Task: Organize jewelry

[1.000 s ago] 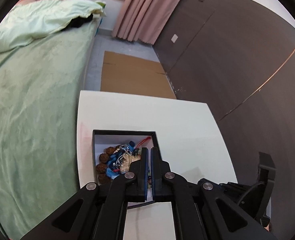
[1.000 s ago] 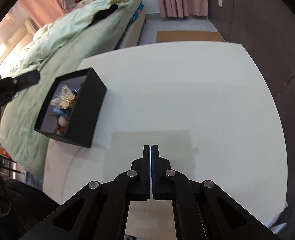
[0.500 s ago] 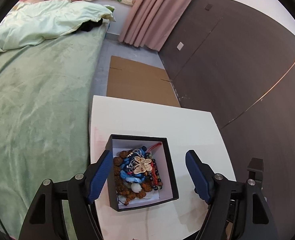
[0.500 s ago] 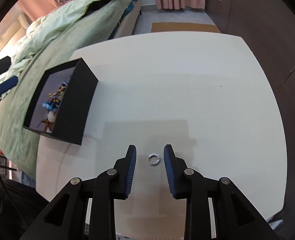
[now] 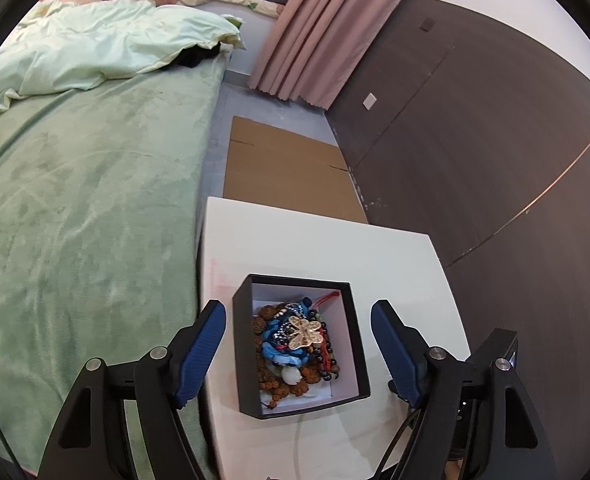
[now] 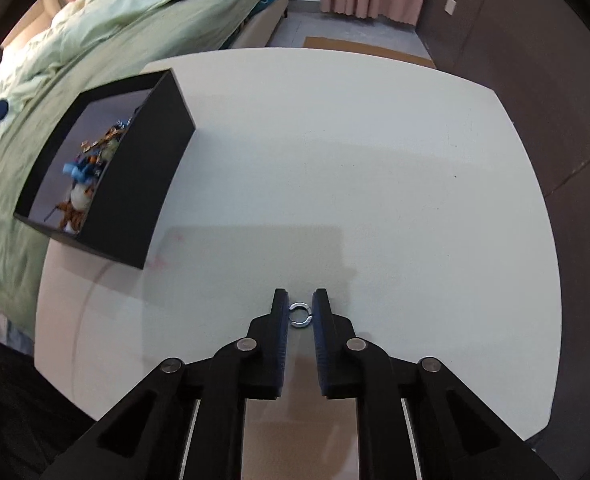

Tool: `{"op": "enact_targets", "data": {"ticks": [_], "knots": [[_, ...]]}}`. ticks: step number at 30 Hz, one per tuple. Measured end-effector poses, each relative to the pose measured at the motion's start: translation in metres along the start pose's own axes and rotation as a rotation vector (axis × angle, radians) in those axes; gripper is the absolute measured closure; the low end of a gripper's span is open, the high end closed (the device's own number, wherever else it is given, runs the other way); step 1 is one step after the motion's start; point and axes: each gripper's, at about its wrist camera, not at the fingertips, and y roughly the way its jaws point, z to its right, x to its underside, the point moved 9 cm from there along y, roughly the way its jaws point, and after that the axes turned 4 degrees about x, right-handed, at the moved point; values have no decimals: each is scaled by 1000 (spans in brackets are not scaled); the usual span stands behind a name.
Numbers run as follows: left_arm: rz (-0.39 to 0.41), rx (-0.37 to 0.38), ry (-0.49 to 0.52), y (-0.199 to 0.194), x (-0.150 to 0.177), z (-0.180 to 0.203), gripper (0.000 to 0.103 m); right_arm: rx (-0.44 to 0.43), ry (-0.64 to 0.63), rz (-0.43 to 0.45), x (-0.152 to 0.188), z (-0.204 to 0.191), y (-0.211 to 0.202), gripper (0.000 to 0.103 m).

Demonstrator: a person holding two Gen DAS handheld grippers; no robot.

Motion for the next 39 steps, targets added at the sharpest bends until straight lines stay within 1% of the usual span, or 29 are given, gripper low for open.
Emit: {"op": "enact_targets", "data": {"ticks": [2,3,6,9,10,11,15,18,20,21,24,28,29,30,31,32,33,35,37,39], "knots": [[4,2,-9,-4,-1,-4,27,5,-5,6,0,-1,-1,90],[6,1,-13,-5,-1,-6,27,-11,4,7,0,-1,-2,90],[18,-10,-16,-12,-3,-11,27,-83,35,61,-10,-3,-18,90],[32,-24,-16,-18,-5,-16,27,-172,47,155,-30,-14,-44,90],[34,-30,-14,-19,-6,-18,27,-191,48,174,-36,-18,-49,90],[35,-36,-11,-20,-5,-20,27,-232,50,202,-44,-24,-59,90],[27,-51,-1,-21,-3,-30,27,-307,29,259,-68,-44,-78,90],[27,-56,1,-24,-4,-37,25,-355,18,274,-84,-58,-85,90],[28,-49,-3,-26,-4,-40,9,-382,18,268,-90,-67,-84,90],[32,-42,-7,-27,-5,-40,7,-401,19,263,-94,-73,-84,90],[46,-39,-19,-32,-9,-44,6,-427,18,259,-99,-86,-84,90],[54,-34,-48,-34,-14,-52,6,-492,28,260,-109,-104,-83,90],[57,-32,-57,-35,-15,-55,5,-527,33,274,-113,-109,-85,89],[57,-30,-63,-35,-16,-57,4,-553,37,275,-114,-112,-86,79],[56,-28,-65,-35,-17,-58,0,-583,44,266,-116,-115,-85,70],[57,-29,-65,-35,-17,-58,0,-585,60,259,-117,-115,-83,47],[56,-31,-65,-35,-18,-59,0,-568,71,272,-116,-111,-84,35],[56,-29,-63,-35,-17,-58,0,-552,77,294,-114,-105,-87,34],[52,-28,-55,-35,-17,-54,0,-550,92,288,-108,-98,-87,34],[52,-26,-43,-35,-17,-49,0,-525,109,296,-103,-86,-90,33]]}}
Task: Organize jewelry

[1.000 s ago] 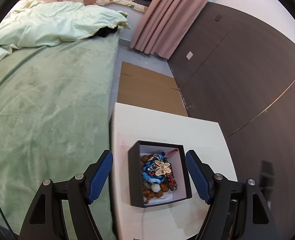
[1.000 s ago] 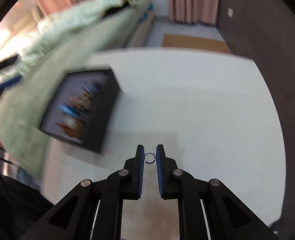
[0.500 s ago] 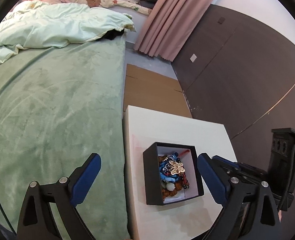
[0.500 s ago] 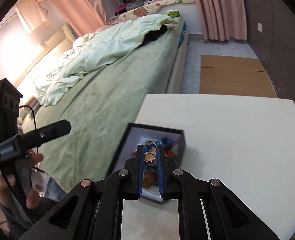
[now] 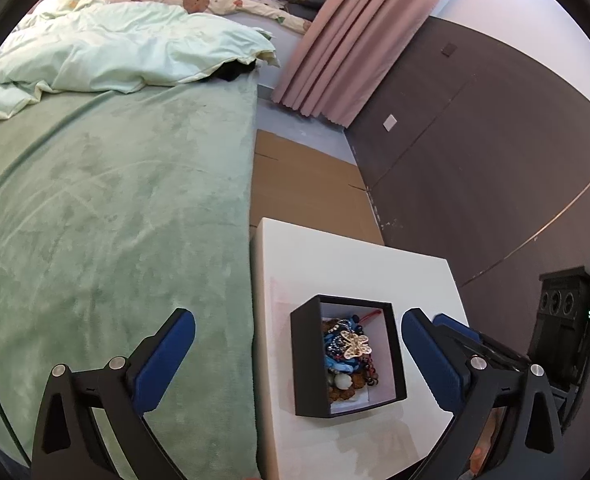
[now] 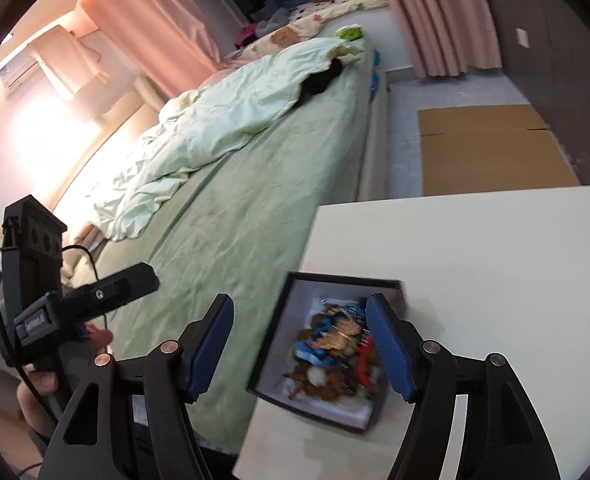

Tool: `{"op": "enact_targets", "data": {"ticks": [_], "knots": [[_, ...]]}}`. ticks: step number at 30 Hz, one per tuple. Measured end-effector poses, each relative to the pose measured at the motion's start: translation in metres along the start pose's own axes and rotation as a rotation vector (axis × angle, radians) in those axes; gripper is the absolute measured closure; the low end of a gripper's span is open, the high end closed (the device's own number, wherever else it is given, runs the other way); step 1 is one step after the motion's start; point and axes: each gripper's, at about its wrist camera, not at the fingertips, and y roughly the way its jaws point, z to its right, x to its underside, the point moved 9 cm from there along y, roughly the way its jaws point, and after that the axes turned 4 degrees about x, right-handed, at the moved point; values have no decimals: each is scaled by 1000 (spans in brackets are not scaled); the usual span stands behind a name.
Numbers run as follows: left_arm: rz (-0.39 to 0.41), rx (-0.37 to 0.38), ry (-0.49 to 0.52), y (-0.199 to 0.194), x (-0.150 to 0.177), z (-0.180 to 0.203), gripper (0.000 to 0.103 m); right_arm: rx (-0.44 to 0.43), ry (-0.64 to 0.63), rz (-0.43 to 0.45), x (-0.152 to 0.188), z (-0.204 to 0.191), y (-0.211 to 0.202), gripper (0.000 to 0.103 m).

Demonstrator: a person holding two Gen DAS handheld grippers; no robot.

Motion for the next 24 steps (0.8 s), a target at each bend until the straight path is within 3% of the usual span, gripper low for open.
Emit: {"op": "enact_targets", "data": {"ticks": [1,5,10,15,18,24], "knots": [[-1,0,9,0,0,4,0,7,5,9,2,3,-6,32],[-1,5,40,-2,4,20,0,33,28,42,9,17,-31,11],[-3,-5,87,-9,13,43,0,89,51,100,20,34,-69,11],[20,-9,127,-29,30,69,0,77,103,122,35,45,-106,10],[51,-29,155,-46,37,84,0,104,106,159,42,48,-130,0],[82,-48,208,-72,56,109,0,146,108,207,57,49,-170,0]]}}
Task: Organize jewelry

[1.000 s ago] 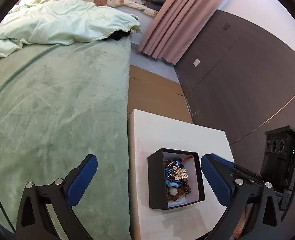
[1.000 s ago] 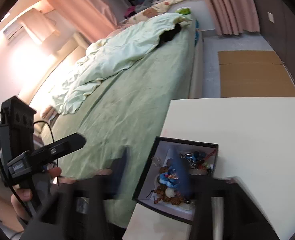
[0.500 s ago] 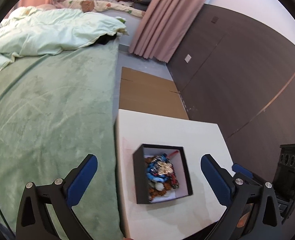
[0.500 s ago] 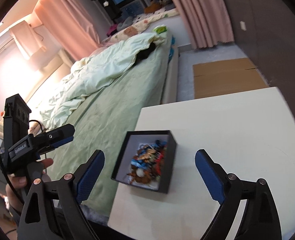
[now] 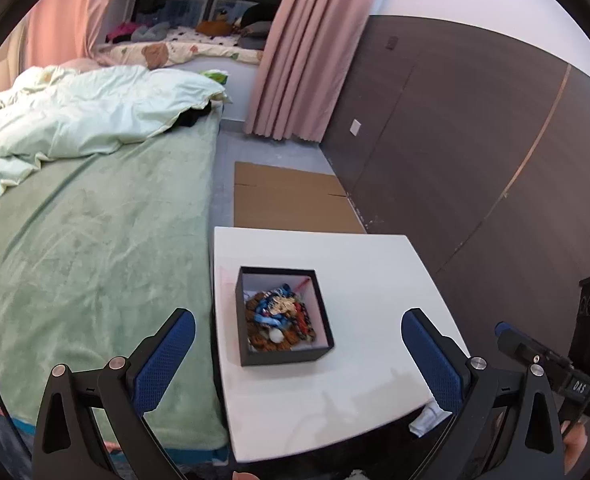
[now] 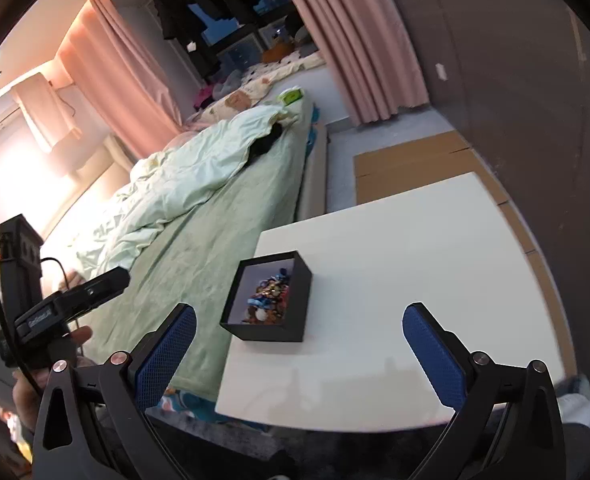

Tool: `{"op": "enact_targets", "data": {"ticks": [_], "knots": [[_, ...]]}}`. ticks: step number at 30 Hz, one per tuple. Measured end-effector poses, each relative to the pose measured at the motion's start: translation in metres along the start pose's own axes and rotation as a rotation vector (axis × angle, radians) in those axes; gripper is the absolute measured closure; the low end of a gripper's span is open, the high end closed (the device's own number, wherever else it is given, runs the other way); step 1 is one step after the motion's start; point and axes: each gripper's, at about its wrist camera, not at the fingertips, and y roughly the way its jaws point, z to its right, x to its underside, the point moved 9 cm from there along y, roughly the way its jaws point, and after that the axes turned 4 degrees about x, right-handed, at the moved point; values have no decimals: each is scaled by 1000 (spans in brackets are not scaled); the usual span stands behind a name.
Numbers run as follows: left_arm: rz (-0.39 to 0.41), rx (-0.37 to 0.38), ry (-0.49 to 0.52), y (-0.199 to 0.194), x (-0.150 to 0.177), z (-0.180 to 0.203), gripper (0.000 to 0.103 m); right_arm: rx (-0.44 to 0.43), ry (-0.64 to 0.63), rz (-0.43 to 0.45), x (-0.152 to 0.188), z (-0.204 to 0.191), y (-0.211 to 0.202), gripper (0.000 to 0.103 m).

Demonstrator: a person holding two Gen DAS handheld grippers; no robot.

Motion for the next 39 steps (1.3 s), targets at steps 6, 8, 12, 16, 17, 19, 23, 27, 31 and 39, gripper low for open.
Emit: {"op": "enact_targets", "data": {"ticks": [6,8,12,16,17,19,23,27,31,39], "knots": [[42,-8,32,-29,17,20,0,34,-25,25,9,1,-33,0],[57,-7,37,-39,22,26,0,48,-39,38,12,0,-42,0],[88,-16,50,-59,34,35,0,47,-62,67,20,-5,-63,0],[108,-19,65,-78,49,43,0,44,-76,90,33,-8,-86,0],[115,-22,67,-83,51,44,0,47,-78,97,36,-9,-90,0],[131,-28,71,-94,57,46,0,54,-81,111,43,-9,-100,0],[160,-33,69,-113,68,51,0,75,-68,129,55,-10,-116,0],[193,-56,76,-129,77,55,0,116,-74,157,58,-14,-129,0],[204,-67,79,-139,87,56,0,115,-93,186,66,-17,-140,0],[222,-92,92,-149,98,61,0,115,-112,175,83,-12,-154,0]]}}
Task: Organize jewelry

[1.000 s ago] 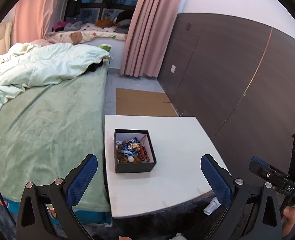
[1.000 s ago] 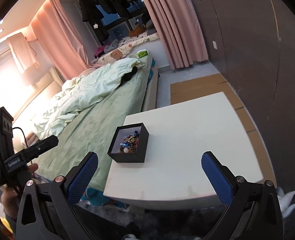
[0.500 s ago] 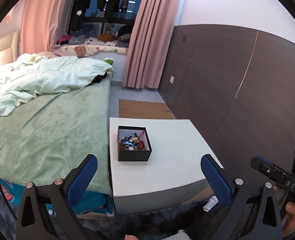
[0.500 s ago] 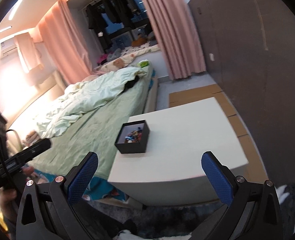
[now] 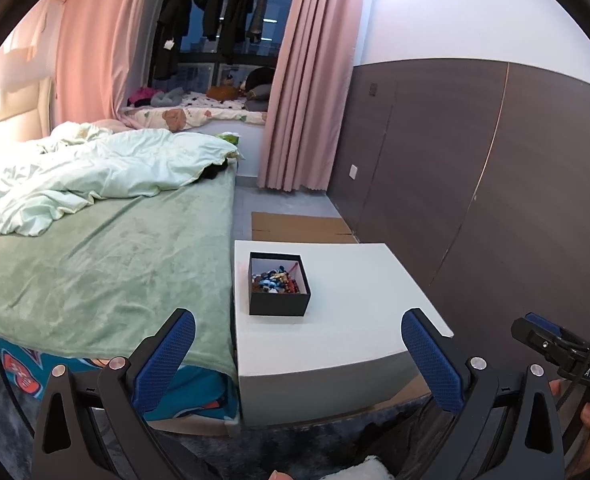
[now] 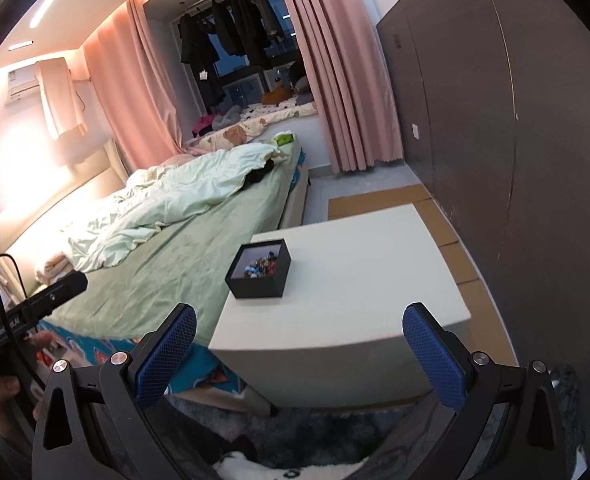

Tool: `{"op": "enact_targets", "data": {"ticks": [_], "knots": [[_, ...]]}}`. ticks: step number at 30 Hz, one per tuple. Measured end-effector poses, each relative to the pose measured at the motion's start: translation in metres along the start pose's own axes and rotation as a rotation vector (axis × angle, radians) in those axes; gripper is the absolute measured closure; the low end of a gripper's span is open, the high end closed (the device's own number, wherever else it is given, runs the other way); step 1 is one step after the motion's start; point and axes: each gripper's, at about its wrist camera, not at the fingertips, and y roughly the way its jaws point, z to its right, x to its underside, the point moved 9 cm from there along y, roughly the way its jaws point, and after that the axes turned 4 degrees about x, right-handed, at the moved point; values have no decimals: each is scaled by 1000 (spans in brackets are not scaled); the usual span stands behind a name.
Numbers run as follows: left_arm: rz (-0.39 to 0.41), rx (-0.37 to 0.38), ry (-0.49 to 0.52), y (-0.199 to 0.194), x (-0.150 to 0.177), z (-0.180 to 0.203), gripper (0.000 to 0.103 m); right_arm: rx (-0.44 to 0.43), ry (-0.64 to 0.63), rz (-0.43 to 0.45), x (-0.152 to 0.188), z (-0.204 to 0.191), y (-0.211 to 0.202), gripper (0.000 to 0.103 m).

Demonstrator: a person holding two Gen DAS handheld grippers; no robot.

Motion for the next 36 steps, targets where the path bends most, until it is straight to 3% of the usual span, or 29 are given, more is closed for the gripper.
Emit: {"op": "enact_targets", "data": {"ticks": [36], "knots": [[43,28,-2,-20,-3,3,0,28,-2,8,4,-4,-5,0]]}}
